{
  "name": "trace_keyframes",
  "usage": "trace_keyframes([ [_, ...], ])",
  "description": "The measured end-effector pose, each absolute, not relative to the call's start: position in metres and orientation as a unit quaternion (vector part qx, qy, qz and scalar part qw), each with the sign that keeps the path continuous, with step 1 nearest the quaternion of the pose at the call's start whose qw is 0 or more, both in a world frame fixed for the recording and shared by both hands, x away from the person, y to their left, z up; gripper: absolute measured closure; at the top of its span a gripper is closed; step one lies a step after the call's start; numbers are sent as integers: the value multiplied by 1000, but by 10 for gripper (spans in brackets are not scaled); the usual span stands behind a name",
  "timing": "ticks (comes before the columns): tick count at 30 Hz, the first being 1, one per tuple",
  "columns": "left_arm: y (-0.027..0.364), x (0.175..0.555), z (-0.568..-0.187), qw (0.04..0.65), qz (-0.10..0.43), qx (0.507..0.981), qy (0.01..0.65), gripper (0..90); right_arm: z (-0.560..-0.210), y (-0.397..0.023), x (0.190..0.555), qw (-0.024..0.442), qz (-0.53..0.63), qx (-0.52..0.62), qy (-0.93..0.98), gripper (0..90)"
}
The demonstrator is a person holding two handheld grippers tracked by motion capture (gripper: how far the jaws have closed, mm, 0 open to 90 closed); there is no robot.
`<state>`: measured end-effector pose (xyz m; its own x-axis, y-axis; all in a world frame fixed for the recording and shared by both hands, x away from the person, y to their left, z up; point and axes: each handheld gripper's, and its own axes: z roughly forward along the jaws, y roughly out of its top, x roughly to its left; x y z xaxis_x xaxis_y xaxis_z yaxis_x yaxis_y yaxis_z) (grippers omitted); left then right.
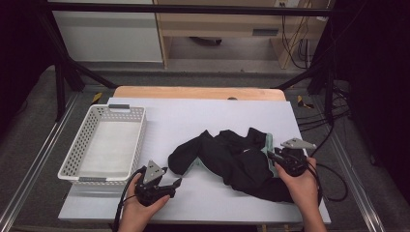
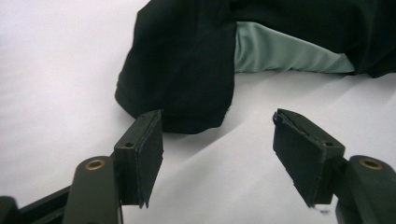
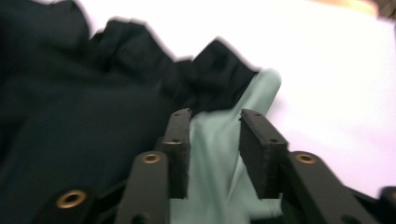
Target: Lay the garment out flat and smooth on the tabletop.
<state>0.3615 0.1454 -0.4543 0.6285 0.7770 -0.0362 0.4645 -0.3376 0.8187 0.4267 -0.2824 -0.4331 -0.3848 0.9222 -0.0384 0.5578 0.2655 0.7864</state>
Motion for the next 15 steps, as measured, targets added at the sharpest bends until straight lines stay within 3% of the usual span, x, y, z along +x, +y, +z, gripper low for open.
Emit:
trace_keyframes([
  [8, 141, 357, -453, 427, 192, 795, 385, 336, -445, -282, 489, 255, 333, 524, 741, 576],
  [14, 136, 356, -454, 431, 189, 797, 379, 344, -470, -279, 506, 227, 290, 540, 757, 574],
  [15, 136, 356, -454, 432, 188, 797, 378, 344, -471, -279, 505, 228, 286, 540, 758, 609],
])
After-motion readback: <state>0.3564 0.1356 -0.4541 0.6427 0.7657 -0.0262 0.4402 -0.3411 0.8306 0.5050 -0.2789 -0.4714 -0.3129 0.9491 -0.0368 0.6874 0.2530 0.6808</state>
